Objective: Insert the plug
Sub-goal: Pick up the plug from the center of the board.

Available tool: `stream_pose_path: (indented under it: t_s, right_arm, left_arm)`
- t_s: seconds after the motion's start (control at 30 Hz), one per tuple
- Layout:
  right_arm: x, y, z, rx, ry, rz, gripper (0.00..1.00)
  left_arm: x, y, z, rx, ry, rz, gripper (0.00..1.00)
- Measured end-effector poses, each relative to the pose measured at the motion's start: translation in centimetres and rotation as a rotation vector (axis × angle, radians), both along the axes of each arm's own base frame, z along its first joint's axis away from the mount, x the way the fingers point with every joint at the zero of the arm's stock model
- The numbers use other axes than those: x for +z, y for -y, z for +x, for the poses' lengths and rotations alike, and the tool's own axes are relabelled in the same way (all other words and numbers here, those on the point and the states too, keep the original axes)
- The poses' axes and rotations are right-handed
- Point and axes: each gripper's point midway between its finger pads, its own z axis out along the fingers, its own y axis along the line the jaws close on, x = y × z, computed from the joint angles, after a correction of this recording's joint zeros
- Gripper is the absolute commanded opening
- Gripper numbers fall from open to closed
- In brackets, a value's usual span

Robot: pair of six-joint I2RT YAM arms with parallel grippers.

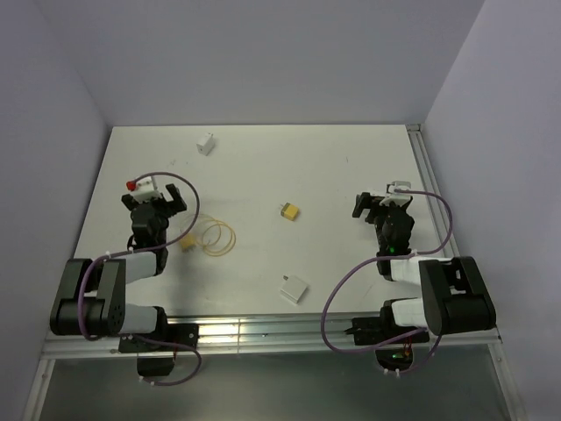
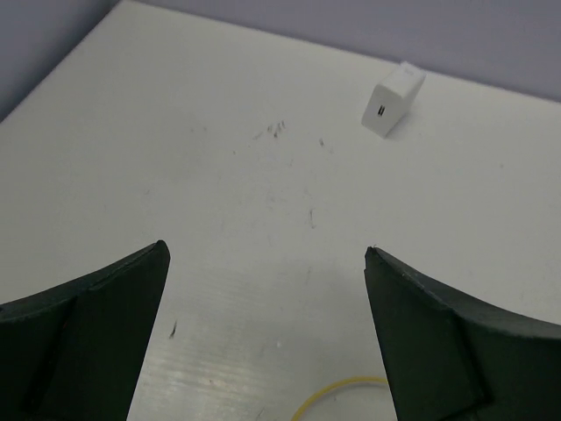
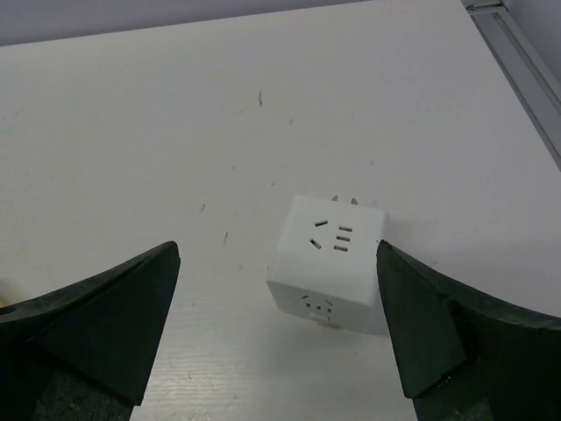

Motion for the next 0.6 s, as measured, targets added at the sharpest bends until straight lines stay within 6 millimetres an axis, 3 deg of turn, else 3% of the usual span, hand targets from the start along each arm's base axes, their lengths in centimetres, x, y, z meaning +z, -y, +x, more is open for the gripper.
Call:
stream_pose_path:
  t_s: [0.13,0.27,0.47,0.6]
  right_arm:
    - [0.6,0.5,0.3,-0.029,-0.010,-0.003,1.00]
    - [3.4,1.7,0.9,-0.147,-0.008,0.042,1.00]
    - [8.1,3.7,1.0,-0.354,-0.047,0.245,1.00]
    - [7.2,3.8,1.1,-0.391,-0.185,0.277,1.00]
  left_arm:
    - [4.6,0.9,1.2,0.071,0.053,-0.025,1.00]
    - [8.4,3.3,1.7,0.064,0.100,-0.095,0.99]
    - [11.6,4.8,2.9,0.086,0.050,-0.304,0.99]
    - [13.3,5.5,3.2,0.115,0.008,-0.460,1.00]
